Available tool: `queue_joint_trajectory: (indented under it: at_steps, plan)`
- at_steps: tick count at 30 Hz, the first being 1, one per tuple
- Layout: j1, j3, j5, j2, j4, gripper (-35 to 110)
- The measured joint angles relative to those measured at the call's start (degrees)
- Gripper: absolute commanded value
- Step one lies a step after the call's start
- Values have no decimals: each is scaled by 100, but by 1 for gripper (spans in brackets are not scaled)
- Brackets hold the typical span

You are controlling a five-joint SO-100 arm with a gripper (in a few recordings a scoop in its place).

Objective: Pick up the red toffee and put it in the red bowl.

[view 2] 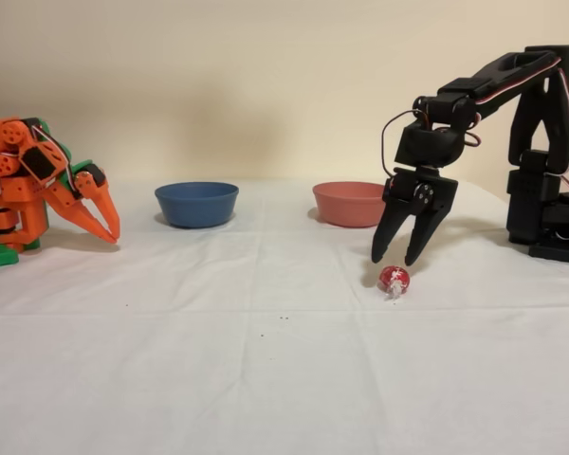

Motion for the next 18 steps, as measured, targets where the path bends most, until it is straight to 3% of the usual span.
queue_joint_trajectory:
  at_steps: [18]
  plan:
    - [-105,-439,114,-800,-114,29]
